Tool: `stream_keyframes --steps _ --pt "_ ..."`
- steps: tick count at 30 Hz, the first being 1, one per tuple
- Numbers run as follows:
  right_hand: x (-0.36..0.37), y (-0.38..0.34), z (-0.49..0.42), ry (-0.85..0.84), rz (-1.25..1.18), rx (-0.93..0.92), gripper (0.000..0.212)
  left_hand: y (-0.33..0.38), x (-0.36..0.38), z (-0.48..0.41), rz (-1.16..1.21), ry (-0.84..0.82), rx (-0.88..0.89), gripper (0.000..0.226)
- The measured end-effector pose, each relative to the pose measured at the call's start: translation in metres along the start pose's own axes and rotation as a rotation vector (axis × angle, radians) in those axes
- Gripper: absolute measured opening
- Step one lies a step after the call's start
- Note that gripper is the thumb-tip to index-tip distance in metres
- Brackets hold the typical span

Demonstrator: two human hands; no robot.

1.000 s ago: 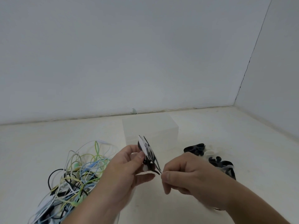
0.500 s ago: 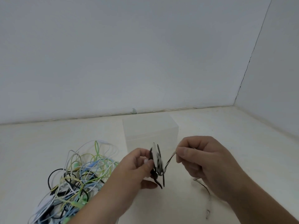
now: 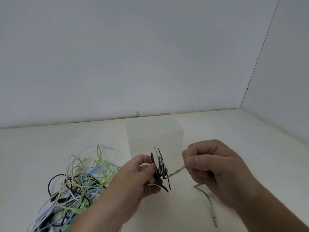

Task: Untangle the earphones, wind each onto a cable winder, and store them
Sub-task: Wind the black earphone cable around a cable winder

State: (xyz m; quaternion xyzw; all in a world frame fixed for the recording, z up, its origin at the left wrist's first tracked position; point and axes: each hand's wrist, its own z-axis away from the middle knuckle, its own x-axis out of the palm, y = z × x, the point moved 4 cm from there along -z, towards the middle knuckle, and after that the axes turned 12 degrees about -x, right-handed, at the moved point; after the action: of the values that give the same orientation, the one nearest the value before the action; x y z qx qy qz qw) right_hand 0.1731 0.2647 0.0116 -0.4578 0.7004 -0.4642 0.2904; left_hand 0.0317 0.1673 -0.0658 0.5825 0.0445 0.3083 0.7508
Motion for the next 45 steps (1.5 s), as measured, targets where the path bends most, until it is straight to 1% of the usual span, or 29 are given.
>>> stream_keyframes --steps 2,4,7,11,16,19,22,24,27,29,32,37,39,42,45 --pt "-0.006 0.004 -0.002 0.135 0.095 0.017 0.017 0.0 0.001 -0.001 -0.128 -0.008 0.06 0.006" --pt "-0.011 0.01 -0.003 0.256 0.141 0.03 0.025 0.0 0.004 0.0 -0.201 -0.069 0.08 0.004" --pt "-0.013 0.014 -0.002 0.309 0.247 0.064 0.031 0.001 0.007 0.002 -0.301 -0.11 0.107 0.012" --pt "-0.009 0.018 -0.002 0.251 0.398 0.082 0.029 0.001 0.011 0.004 -0.367 -0.142 0.108 0.012" --pt "-0.01 0.016 -0.004 0.215 0.584 0.057 0.031 -0.001 0.016 0.006 -0.367 -0.247 0.095 0.014" --pt "-0.013 0.019 -0.004 0.213 0.63 0.081 0.033 0.001 0.018 0.008 -0.303 -0.309 0.093 0.024" --pt "-0.016 0.025 -0.003 0.183 0.623 0.167 0.034 0.006 0.02 0.011 -0.167 -0.338 0.119 0.032" --pt "-0.014 0.031 -0.002 0.117 0.588 0.245 0.033 0.009 0.02 0.012 -0.065 -0.308 0.154 0.036" --pt "-0.007 0.041 -0.001 -0.042 0.567 0.338 0.032 0.014 0.015 0.011 0.067 -0.192 0.171 0.025" --pt "0.0 0.046 0.001 -0.128 0.501 0.38 0.033 0.017 0.009 0.009 0.129 -0.12 0.165 0.026" --pt "0.007 0.046 0.003 -0.172 0.358 0.406 0.032 0.019 0.003 0.008 0.131 -0.031 0.154 0.029" --pt "0.014 0.04 0.004 -0.247 0.311 0.407 0.028 0.017 0.0 0.007 0.166 -0.006 0.132 0.037" --pt "0.014 0.038 0.005 -0.276 0.329 0.401 0.026 0.016 0.001 0.006 0.185 -0.01 0.119 0.035" --pt "0.012 0.033 0.004 -0.302 0.446 0.356 0.021 0.016 0.0 0.006 0.193 -0.003 0.097 0.03" --pt "0.009 0.026 0.002 -0.284 0.537 0.297 0.023 0.017 0.0 0.006 0.213 -0.018 0.077 0.034"
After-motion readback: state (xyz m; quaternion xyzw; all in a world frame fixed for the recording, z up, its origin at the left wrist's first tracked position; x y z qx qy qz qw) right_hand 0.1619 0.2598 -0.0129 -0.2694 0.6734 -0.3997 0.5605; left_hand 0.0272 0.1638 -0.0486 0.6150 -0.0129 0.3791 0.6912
